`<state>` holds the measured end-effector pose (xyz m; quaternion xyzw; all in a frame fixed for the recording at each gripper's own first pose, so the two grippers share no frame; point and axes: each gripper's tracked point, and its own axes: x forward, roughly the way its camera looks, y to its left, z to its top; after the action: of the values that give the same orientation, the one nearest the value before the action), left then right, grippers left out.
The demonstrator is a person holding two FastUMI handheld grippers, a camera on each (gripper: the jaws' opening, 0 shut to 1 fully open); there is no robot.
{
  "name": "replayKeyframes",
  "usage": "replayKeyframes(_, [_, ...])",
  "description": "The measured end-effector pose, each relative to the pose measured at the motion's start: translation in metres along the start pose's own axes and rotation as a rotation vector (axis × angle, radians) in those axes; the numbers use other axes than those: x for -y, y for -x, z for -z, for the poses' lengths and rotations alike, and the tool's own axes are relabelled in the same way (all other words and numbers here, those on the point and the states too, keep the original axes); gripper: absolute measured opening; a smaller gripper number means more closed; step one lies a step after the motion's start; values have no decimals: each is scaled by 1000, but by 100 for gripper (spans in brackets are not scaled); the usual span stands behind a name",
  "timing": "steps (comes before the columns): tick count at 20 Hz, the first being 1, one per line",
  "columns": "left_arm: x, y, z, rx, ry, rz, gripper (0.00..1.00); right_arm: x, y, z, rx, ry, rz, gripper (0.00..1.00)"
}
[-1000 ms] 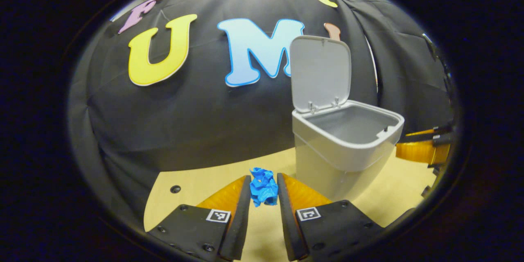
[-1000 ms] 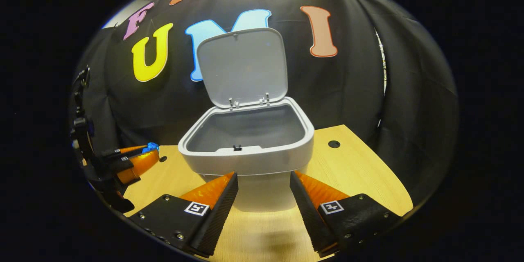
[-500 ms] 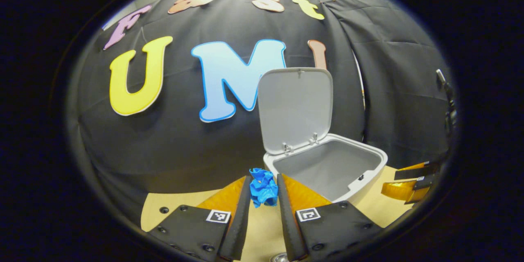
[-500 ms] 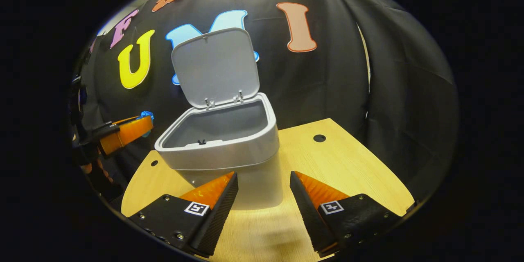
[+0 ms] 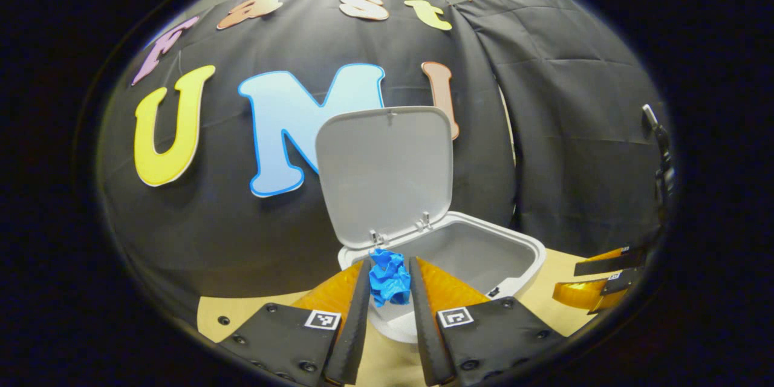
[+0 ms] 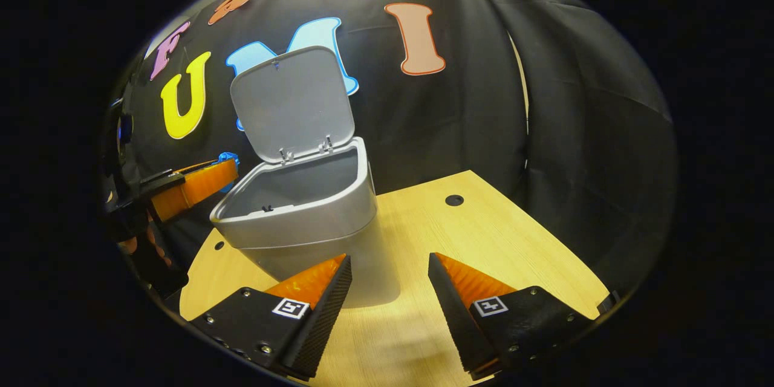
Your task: Press the lid of the desktop garbage bin to open it, pick up the crumpled paper on the desktop and throw it into the bin, then pick up the pop can on the desktop and drop it into the bin, and finally close the garbage bin lid.
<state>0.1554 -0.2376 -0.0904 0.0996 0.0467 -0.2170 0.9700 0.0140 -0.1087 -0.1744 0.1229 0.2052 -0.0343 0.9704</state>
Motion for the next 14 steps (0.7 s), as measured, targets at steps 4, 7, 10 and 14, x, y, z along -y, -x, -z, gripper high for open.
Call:
replayKeyframes(4, [7, -7, 1, 0, 12, 21, 68, 11, 5, 3, -7, -6, 18, 83])
replayKeyframes(7, [6, -9, 2, -5, 16, 17, 77, 14, 3, 3, -9, -13, 21, 83])
replayKeyframes(10, [4, -8, 4, -9, 21, 12, 95, 12, 2, 3, -12, -11, 13, 83])
replayKeyframes(14, [-6, -1, -2, 7, 22, -12, 95, 2, 2, 6, -20, -4, -9, 83])
